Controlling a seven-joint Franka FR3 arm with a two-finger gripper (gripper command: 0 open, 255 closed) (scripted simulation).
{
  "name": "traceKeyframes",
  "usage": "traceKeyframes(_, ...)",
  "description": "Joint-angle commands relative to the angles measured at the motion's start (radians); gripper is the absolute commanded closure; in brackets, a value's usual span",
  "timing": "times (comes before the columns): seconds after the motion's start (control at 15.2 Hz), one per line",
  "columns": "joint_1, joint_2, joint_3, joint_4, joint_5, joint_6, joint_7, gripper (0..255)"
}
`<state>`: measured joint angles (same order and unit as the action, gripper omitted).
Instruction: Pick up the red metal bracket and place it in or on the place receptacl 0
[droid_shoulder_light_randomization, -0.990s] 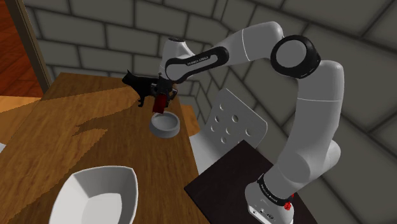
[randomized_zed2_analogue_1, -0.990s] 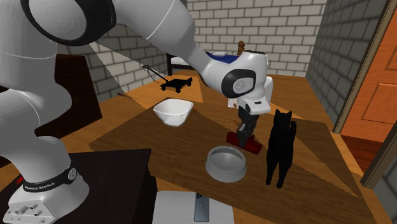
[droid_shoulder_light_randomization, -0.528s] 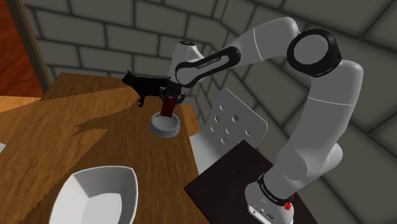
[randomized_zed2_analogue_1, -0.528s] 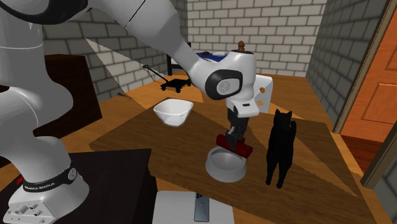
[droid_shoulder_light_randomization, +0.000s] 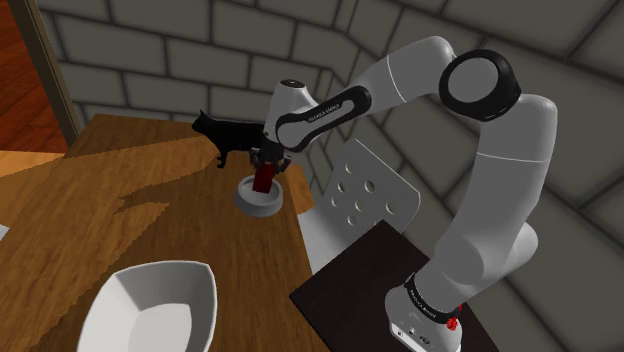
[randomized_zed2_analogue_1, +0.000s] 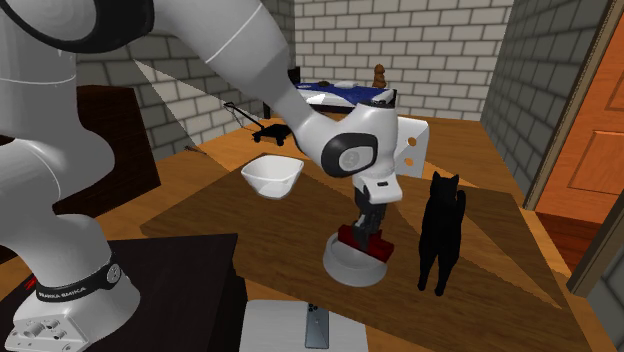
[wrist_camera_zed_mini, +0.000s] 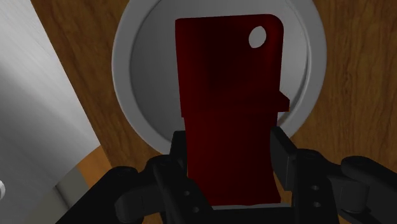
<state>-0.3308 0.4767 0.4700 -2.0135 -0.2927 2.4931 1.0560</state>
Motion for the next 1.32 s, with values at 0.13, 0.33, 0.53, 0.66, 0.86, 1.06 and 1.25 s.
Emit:
traceKeyframes(0.13,0.017,0.041,-0.022,0.001,-0.028,0.039,0.018,255)
traceKeyframes(0.33,0.019,0.048,-0.025,0.002,-0.032,0.044,0.02,255)
traceKeyframes(0.53,0.019,0.048,-0.025,0.002,-0.032,0.044,0.021,255)
traceKeyframes(0.66,0.019,0.048,-0.025,0.002,-0.032,0.044,0.021,255)
traceKeyframes(0.86,0.02,0.049,-0.025,0.003,-0.032,0.044,0.021,0)
traceKeyframes(1.06,0.019,0.048,-0.025,0.002,-0.032,0.044,0.021,0)
traceKeyframes(1.25,-0.017,-0.035,0.017,-0.01,0.021,-0.022,-0.014,0)
